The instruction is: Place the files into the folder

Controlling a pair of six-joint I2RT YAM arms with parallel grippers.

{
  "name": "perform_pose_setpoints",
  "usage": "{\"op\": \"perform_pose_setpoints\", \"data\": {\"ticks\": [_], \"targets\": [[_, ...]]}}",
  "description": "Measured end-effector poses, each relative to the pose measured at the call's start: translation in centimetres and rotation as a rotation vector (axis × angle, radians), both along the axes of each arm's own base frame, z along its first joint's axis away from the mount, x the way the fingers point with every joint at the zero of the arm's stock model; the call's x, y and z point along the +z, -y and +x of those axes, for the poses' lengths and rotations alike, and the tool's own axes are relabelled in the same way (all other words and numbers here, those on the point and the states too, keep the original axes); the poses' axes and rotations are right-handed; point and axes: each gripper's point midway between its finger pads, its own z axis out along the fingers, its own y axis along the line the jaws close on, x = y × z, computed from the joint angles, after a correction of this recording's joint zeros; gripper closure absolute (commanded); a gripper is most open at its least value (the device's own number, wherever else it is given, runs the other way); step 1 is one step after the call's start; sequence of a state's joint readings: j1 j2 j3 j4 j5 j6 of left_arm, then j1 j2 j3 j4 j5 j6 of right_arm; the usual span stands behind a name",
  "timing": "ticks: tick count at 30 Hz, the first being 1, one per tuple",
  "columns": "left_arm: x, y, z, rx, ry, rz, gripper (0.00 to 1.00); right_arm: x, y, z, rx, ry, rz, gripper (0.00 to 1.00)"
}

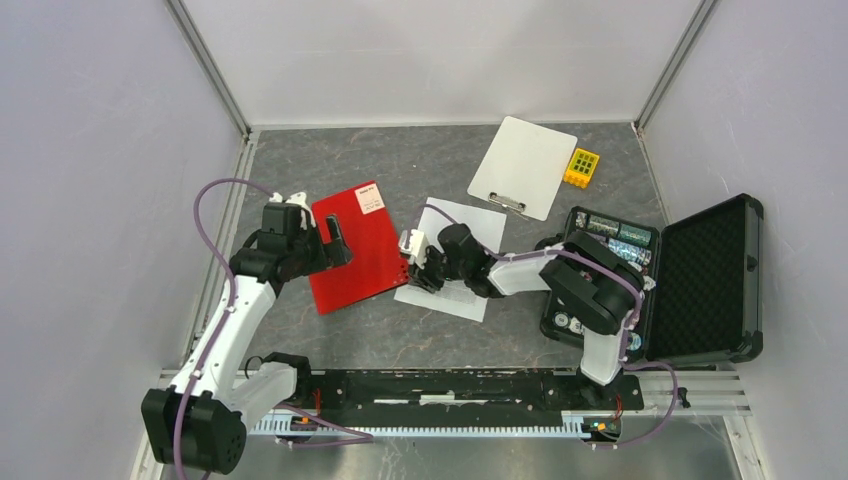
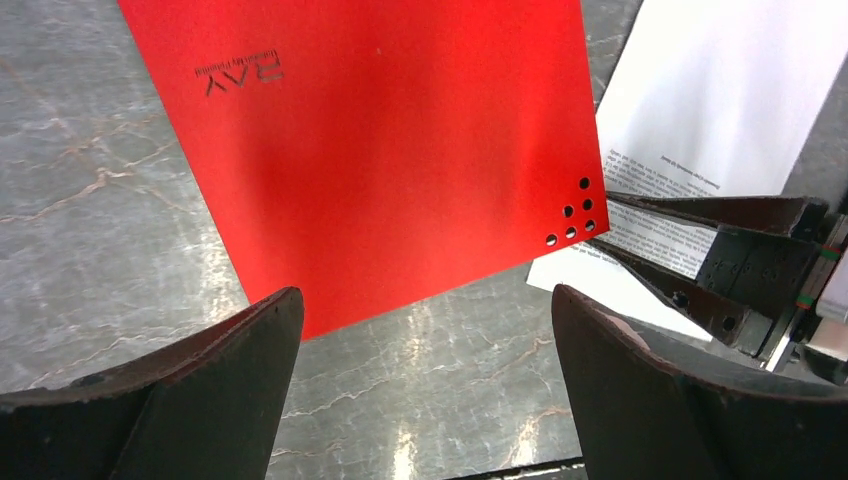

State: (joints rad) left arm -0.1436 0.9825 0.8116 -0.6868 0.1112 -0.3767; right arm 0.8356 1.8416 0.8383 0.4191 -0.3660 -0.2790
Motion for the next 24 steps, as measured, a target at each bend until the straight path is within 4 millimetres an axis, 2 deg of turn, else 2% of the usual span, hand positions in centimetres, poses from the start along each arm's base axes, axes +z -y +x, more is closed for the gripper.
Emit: {"op": "perform_pose_setpoints", "data": {"ticks": [6, 8, 11, 13, 15, 16, 20, 22, 24], "targets": [[0.0, -1.8, -0.1, 0.068, 0.008, 0.077, 0.00, 0.4, -4.0, 0.9, -0.080, -0.075, 0.104, 0.57], [0.1, -2.3, -0.1, 0.085, 0.014, 0.095, 0.00, 1.2, -5.0, 1.0, -0.105, -0.084, 0.146, 0.49], [0.3, -2.6, -0.2, 0.098, 0.025, 0.108, 0.00, 2.6, -5.5, 1.3, -0.156, -0.077, 0.196, 0.41], [0.8, -2.7, -0.2, 0.103, 0.048, 0.108, 0.01, 3.9, -4.9, 1.8, -0.212, -0.059, 0.216, 0.34], [1.5, -2.6, -0.2, 0.099, 0.078, 0.096, 0.03, 5.5, -4.1, 2.6, -0.276, -0.039, 0.231, 0.24], [1.8, -2.4, -0.2, 0.091, 0.092, 0.084, 0.05, 6.7, -3.6, 3.2, -0.315, -0.026, 0.245, 0.18], [2.6, -0.8, 0.0, 0.031, 0.120, 0.013, 0.15, 11.8, -0.9, 5.1, -0.449, -0.004, 0.332, 0.03], [2.2, 0.6, 0.2, -0.015, 0.097, -0.041, 0.21, 13.7, 1.4, 5.8, -0.521, -0.024, 0.387, 0.02], [1.4, 1.7, 0.5, -0.049, 0.054, -0.085, 0.25, 14.4, 3.9, 6.7, -0.592, -0.049, 0.414, 0.02]]}}
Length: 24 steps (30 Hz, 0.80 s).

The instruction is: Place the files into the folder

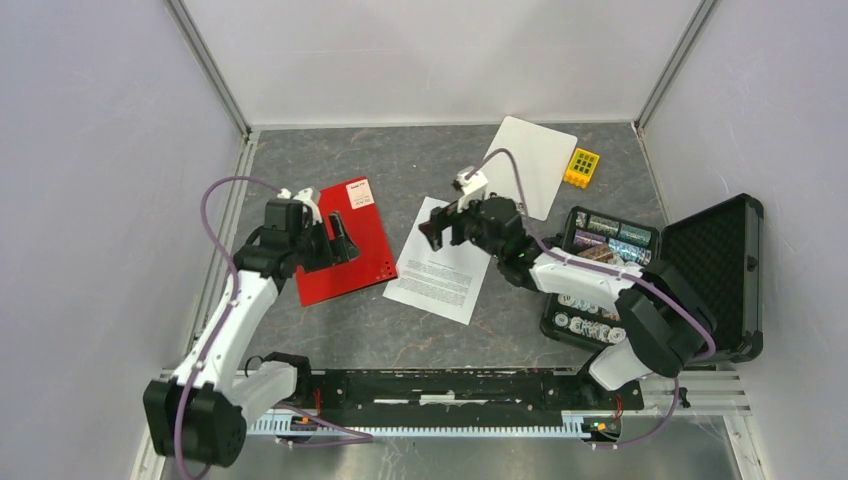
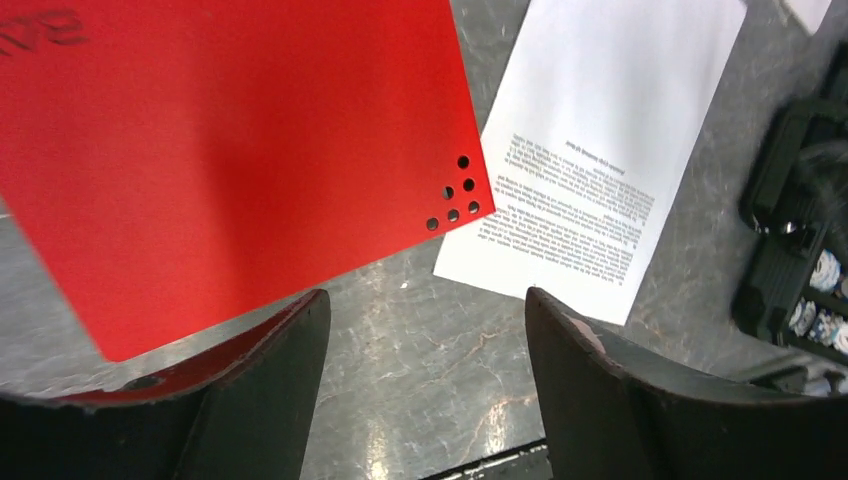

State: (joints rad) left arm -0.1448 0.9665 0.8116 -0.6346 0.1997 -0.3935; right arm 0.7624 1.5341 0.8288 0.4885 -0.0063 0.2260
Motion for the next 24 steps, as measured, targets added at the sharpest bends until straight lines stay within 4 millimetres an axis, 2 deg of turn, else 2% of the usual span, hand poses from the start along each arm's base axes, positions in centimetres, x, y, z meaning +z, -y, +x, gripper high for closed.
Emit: {"op": "perform_pose_setpoints", "data": {"ticks": [2, 5, 7, 10, 13, 16, 19, 24], "targets": [[-1.4, 1.1, 0.1, -0.035, -0.066, -0.026, 0.27, -0.7, 2.5, 0.8, -0.070, -0.043, 0.001, 0.02], [-3.5, 3.2, 0.0, -0.086, -0.146, -0.032, 0.29, -3.5, 7.2, 1.5, -0.219, -0.123, -0.049, 0.02], [-4.3, 5.4, -0.1, -0.141, -0.178, -0.027, 0.30, -5.3, 10.1, 1.3, -0.305, -0.164, -0.096, 0.02], [-4.8, 8.6, 0.6, -0.217, -0.188, -0.030, 0.35, -6.4, 13.0, 1.0, -0.384, -0.201, -0.157, 0.02], [-6.0, 11.9, 3.0, -0.264, -0.203, -0.031, 0.41, -6.2, 14.8, 1.2, -0.432, -0.204, -0.188, 0.02], [-8.7, 13.4, 5.1, -0.262, -0.243, -0.024, 0.46, -5.9, 15.8, 1.1, -0.458, -0.217, -0.198, 0.02], [-11.4, 13.6, 5.2, -0.245, -0.305, -0.012, 0.48, -5.8, 15.9, 0.8, -0.455, -0.228, -0.194, 0.02], [-12.6, 13.1, 4.9, -0.215, -0.328, 0.014, 0.56, -6.7, 15.9, -0.1, -0.434, -0.253, -0.198, 0.02]]}}
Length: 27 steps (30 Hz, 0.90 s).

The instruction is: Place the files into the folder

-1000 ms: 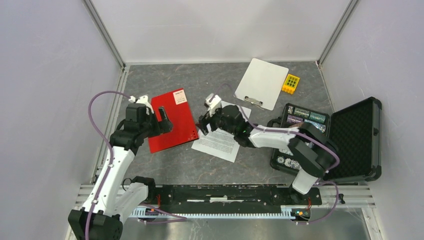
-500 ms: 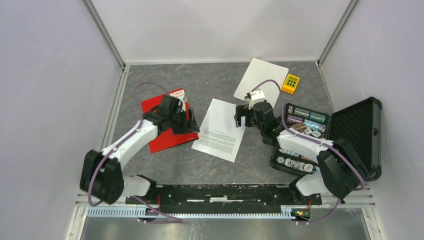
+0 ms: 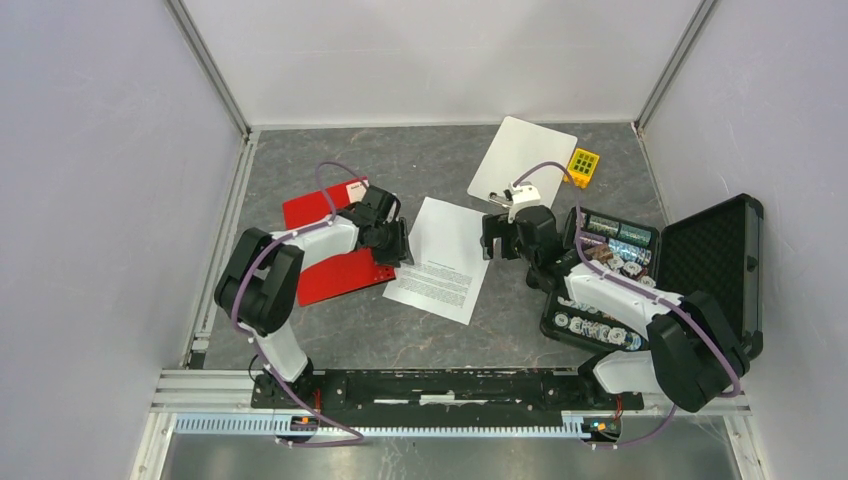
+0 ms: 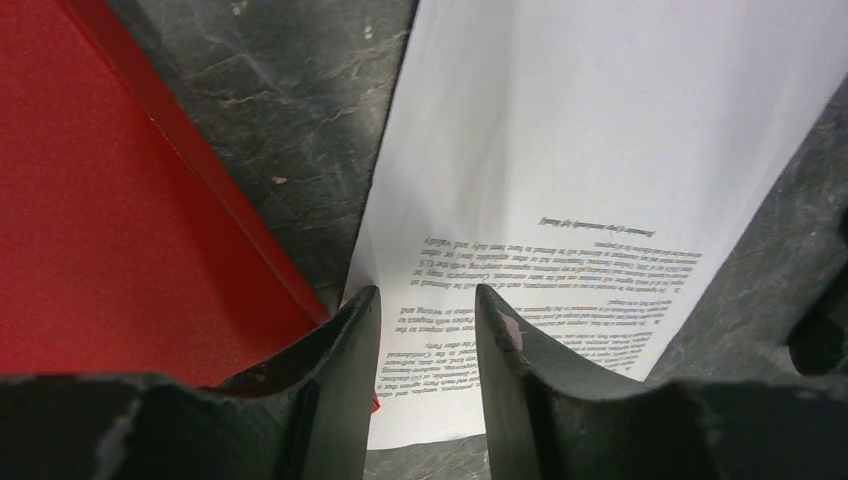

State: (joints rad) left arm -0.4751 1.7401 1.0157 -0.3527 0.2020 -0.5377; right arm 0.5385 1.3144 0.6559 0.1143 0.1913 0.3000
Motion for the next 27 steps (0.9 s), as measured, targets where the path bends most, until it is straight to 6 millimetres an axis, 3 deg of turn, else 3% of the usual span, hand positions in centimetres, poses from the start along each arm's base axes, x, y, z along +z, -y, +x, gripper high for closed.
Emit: {"op": "perform_pose_setpoints", "data": {"ticks": [9, 16, 27], "targets": [[-0.6, -2.8, -0.6, 0.102, 0.034, 0.110, 0.55, -1.4, -0.6, -1.2, 0.038, -0.047, 0.028, 0.02], [-0.5, -4.1, -1.4, 0.144, 0.046, 0.142, 0.47, -1.9, -1.4, -1.9, 0.072, -0.064, 0.075, 0.02], [-0.4, -7.7, -3.4, 0.203, 0.065, 0.268, 0.41, -3.5, -4.1, -3.0, 0.204, -0.133, 0.145, 0.07]]}}
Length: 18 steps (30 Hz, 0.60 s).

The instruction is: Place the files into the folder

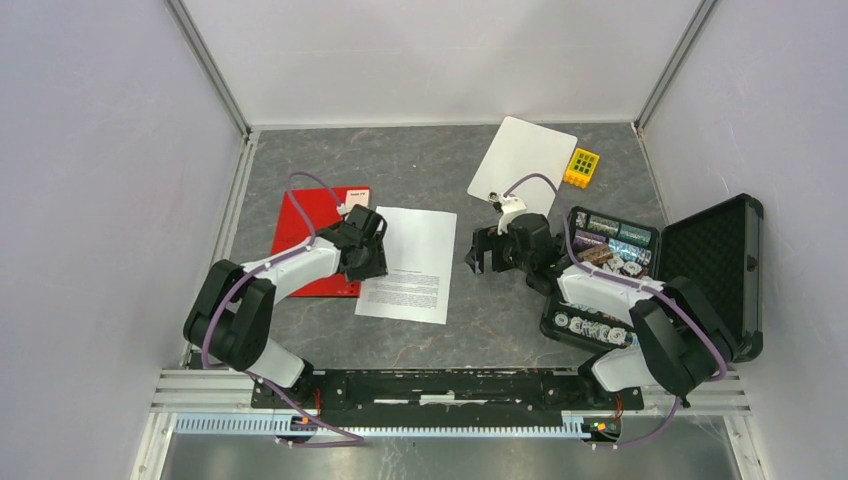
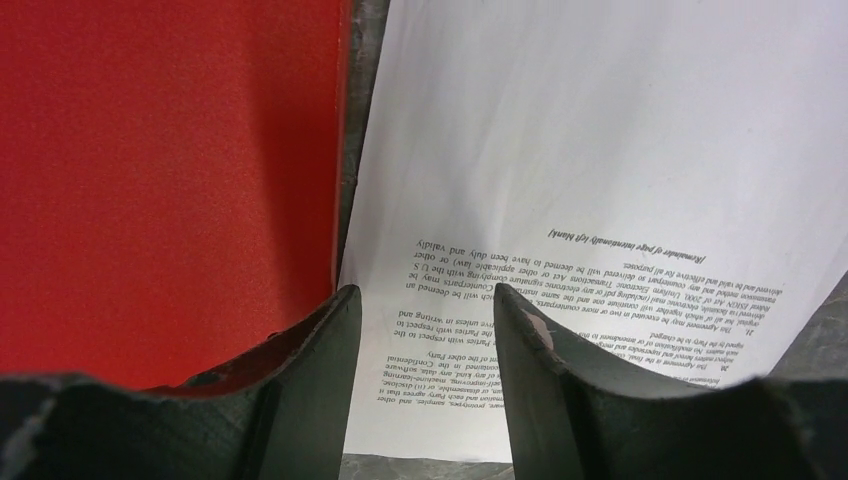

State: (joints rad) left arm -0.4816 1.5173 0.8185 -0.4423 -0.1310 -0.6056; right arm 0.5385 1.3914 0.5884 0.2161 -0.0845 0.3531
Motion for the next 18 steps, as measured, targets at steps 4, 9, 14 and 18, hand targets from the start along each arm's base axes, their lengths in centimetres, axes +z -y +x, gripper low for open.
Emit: {"op": "perform_pose_setpoints", "data": {"ticks": [4, 9, 14, 18], "targets": [[0.1, -0.7, 0.2, 0.020, 0.011, 0.027, 0.41, -0.1, -0.7, -0.2, 0.032, -0.009, 0.024, 0.13], [0.2, -2.1, 0.6, 0.062, 0.015, 0.050, 0.41, -0.7, -1.4, -0.7, 0.068, -0.037, 0.045, 0.17], [0.3, -3.7, 1.1, 0.116, 0.018, 0.062, 0.38, -1.1, -2.0, -1.1, 0.093, -0.058, 0.060, 0.17], [0.4, -4.3, 1.2, 0.133, 0.020, 0.072, 0.30, -1.1, -2.3, -1.1, 0.103, -0.059, 0.075, 0.17]]}}
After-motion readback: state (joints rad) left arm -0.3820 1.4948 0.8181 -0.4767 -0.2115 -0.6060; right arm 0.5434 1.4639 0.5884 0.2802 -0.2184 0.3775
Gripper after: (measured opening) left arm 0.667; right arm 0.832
